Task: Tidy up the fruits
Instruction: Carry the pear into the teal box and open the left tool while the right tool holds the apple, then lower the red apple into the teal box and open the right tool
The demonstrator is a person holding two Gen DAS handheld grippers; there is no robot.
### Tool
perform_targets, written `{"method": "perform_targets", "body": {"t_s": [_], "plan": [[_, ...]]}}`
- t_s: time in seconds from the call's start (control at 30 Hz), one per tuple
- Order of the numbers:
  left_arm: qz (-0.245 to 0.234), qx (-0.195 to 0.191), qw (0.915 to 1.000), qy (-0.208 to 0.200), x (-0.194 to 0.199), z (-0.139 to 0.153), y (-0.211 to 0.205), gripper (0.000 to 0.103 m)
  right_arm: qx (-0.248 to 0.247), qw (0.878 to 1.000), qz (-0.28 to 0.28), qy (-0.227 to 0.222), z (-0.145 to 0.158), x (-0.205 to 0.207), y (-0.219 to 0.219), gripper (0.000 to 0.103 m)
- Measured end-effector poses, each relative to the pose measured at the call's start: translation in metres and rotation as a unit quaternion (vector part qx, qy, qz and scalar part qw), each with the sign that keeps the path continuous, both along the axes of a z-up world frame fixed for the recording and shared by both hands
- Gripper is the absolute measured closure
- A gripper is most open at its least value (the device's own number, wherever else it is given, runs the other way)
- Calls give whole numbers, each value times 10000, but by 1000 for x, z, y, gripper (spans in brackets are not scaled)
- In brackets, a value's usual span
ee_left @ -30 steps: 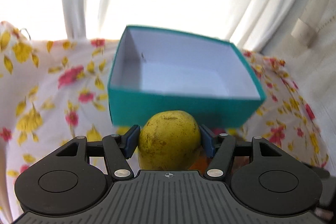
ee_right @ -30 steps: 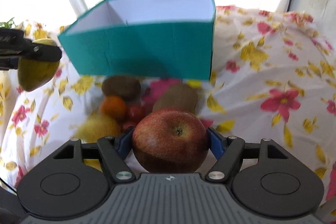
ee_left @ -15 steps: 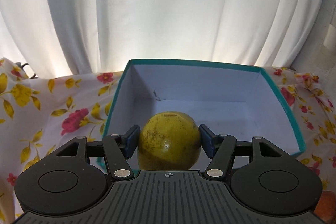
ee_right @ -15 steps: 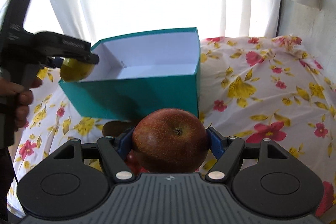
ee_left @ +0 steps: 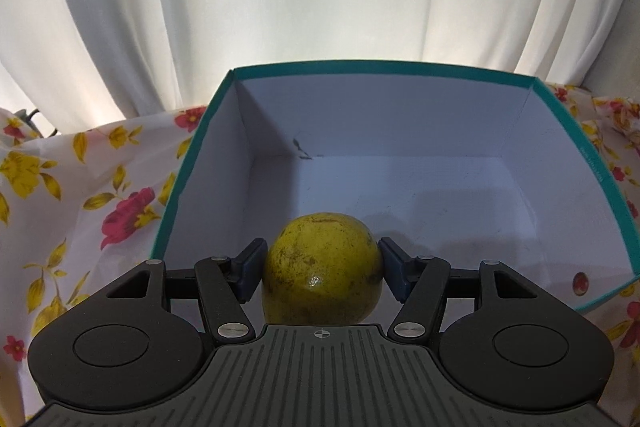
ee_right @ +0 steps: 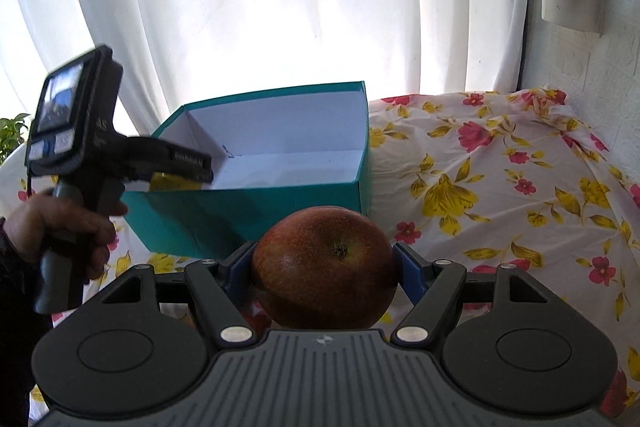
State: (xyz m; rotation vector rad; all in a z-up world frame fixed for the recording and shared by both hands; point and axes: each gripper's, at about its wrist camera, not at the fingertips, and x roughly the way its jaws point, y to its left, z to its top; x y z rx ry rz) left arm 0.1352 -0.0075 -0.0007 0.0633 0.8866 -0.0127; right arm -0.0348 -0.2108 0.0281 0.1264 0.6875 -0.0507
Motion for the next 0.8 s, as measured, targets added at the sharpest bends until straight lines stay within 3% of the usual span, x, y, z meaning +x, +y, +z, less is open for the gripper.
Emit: {"method": "perform_targets", "body": {"t_s": [0.27,0.33,0.43,0.67,0.8], "plan": [[-5,44,9997,228,5,-12,1,37,-38,9998,82,-169,9,8,3,30],[7,63,9999,118,4,-10,1,41,-49,9997,99,-202,11,9,4,30],[6,37,10000,-36,4,-3,1,38,-58,9997,106,-219,12,12,3,30],[48,91,9997,-233,-13,13,7,20,-74,9994,134,-309,16,15,2,30],[248,-28,9961,-848,-45,43,19,6,-90,9992,137,-353,18,18,2,30]]}}
